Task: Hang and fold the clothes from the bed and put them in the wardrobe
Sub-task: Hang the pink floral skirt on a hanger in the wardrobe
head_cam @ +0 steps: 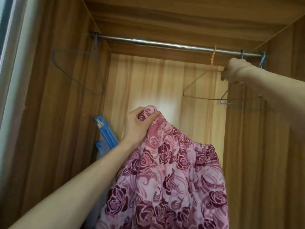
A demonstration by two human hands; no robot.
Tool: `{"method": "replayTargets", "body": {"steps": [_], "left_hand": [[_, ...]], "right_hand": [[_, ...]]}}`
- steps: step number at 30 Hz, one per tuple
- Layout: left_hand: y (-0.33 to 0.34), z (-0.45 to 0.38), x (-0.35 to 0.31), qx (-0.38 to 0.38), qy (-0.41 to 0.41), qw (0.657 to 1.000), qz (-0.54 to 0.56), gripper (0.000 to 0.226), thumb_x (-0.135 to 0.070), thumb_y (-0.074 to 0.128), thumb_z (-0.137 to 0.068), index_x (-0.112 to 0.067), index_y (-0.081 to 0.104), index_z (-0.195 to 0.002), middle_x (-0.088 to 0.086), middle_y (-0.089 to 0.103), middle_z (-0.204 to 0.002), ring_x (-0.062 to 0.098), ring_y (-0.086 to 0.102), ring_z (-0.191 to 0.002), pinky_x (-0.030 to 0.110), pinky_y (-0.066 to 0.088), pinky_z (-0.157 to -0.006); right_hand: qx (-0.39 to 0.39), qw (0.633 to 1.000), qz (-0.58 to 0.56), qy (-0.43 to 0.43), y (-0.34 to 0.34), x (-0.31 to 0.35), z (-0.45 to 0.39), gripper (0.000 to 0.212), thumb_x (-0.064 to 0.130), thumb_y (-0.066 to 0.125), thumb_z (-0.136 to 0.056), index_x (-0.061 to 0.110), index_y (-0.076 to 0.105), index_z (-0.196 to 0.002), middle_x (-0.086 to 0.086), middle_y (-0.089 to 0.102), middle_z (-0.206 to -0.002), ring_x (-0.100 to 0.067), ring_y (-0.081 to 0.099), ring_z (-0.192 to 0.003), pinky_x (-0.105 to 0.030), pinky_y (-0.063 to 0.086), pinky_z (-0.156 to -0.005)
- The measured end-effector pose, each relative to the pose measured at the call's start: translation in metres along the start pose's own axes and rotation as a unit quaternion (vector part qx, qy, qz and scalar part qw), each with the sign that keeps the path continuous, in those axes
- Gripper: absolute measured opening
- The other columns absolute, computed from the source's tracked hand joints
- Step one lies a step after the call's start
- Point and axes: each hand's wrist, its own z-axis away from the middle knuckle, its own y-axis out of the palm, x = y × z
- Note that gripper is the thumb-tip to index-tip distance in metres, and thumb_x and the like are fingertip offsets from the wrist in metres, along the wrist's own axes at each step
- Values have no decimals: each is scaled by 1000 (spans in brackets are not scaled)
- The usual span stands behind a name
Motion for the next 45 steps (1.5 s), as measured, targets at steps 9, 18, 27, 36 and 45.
{"method": "replayTargets", "body": {"steps": [9,18,27,36,45], "left_hand": [[-2,1,-4,27,-6,999,20,22,-30,81,-91,-9,77,-94,9,79,-86,33,77,-83,45,60,-72],[-3,11,-4,9,-16,999,27,18,-31,82,-91,-13,77,-91,9,79,-86,30,77,-84,44,59,-71],[-1,23,-18,10,-7,1000,0,15,-30,80,-92,-16,77,-93,2,78,-87,7,71,-76,24,53,-68],[-21,41,-31,39,-42,998,14,21,-26,70,-101,-6,74,-102,4,80,-88,14,76,-84,25,57,-72],[-57,50,-43,1,-83,997,-4,6,-30,71,-98,-27,74,-94,4,80,-95,26,76,-96,50,58,-96]], "right_hand": [[-35,977,-211,-7,39,1,-4,29,19,52,-104,4,76,-111,-22,68,-110,-40,64,-97,-40,53,-84],[-85,892,-442,-39,54,10,61,31,25,45,-109,9,70,-117,-8,67,-87,-18,64,-73,-30,51,-67],[68,822,-564,21,69,43,102,39,48,55,-102,12,56,-87,-7,44,-74,-20,43,-60,-20,49,-43],[245,789,-558,-82,65,8,105,32,40,61,-103,14,80,-110,7,43,-70,-9,34,-59,-17,30,-45],[382,717,-572,-113,66,-24,110,23,35,69,-93,13,76,-93,8,19,-61,-4,18,-45,-17,12,-36]]}}
